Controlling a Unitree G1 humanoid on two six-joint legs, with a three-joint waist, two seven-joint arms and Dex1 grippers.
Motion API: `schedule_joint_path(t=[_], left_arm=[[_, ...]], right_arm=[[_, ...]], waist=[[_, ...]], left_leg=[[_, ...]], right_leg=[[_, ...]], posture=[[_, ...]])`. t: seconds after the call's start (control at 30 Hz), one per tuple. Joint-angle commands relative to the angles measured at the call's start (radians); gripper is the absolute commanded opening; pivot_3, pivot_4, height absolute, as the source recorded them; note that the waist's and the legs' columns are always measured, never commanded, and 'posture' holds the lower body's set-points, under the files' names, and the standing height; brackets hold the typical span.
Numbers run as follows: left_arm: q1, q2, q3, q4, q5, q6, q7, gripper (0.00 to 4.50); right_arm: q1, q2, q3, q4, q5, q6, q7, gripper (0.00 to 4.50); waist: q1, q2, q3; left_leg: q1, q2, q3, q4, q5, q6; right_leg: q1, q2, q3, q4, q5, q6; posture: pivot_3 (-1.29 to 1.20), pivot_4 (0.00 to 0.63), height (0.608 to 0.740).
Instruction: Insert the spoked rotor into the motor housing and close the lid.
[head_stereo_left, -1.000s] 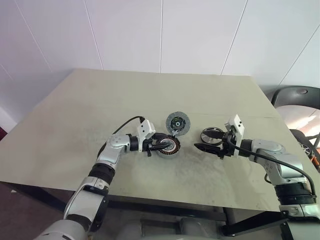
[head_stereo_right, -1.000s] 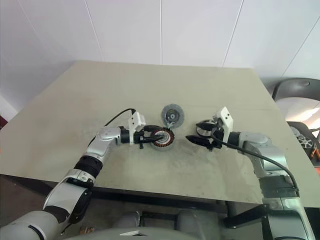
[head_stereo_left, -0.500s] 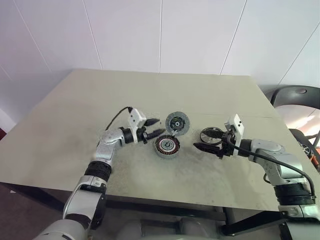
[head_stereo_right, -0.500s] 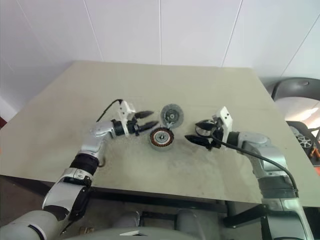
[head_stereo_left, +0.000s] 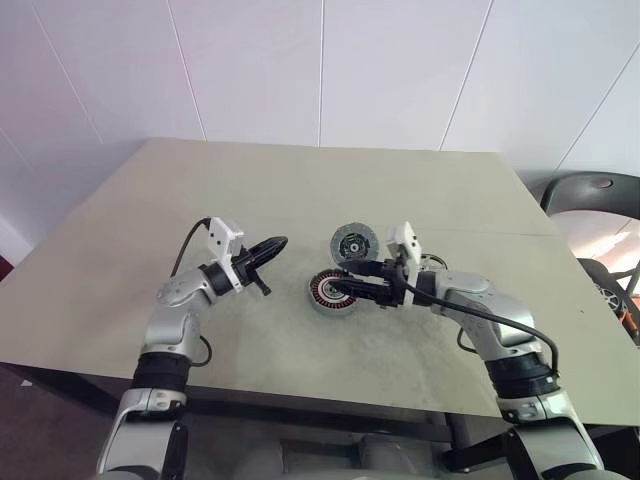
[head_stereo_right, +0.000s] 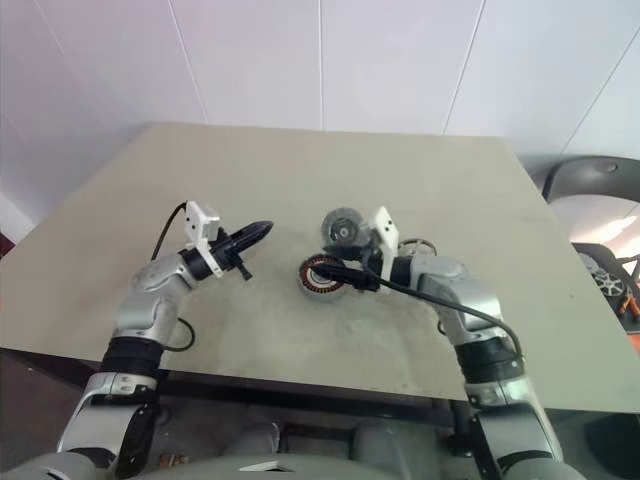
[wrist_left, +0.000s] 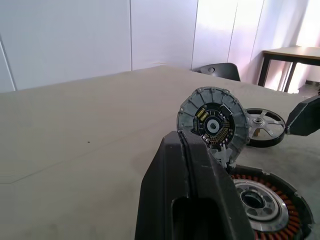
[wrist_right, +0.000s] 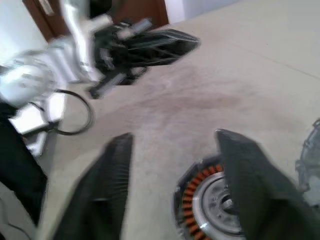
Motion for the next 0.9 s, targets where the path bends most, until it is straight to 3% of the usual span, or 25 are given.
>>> schedule_joint_path(t=[0.03, 0.3, 0.7, 0.9], left_arm=[[0.002, 0.02, 0.026, -0.07, -0.02, 0.015, 0.027, 0.0], [0.023, 0.021, 0.018, -0.113, -0.02, 0.039, 0.058, 0.0], [0.033, 0.036, 0.009, -0.214, -0.038, 0.119, 0.091, 0.0], [0.031, 0.029, -0.009, -0.253, -0.036, 0.149, 0.115, 0.0]], right_arm=[[-0.051, 0.015, 0.049, 0.078, -0.105, -0.085, -0.04, 1.46], [-0.08, 0.052, 0.147, 0.171, -0.241, -0.193, -0.045, 1.46], [-0.119, 0.074, 0.155, 0.288, -0.378, -0.315, -0.111, 1.46], [-0.114, 0.035, 0.143, 0.262, -0.369, -0.278, -0.065, 0.03]], waist=[[-0.001, 0.0, 0.0], [-0.004, 0.0, 0.0], [-0.006, 0.001, 0.0], [-0.006, 0.001, 0.0]], left_leg=[[0.0, 0.0, 0.0, 0.0, 0.0, 0.0], [0.0, 0.0, 0.0, -0.001, 0.0, 0.0], [0.0, 0.0, 0.0, 0.0, 0.0, 0.0], [0.0, 0.0, 0.0, -0.001, 0.0, 0.0]], right_leg=[[0.0, 0.0, 0.0, 0.0, 0.0, 0.0], [-0.001, 0.0, 0.0, 0.001, 0.0, 0.0], [-0.002, 0.0, 0.0, 0.002, 0.0, 0.0], [-0.002, 0.0, 0.0, 0.002, 0.0, 0.0]], posture=[[0.0, 0.0, 0.74], [0.0, 0.0, 0.74], [0.0, 0.0, 0.74], [0.0, 0.0, 0.74]])
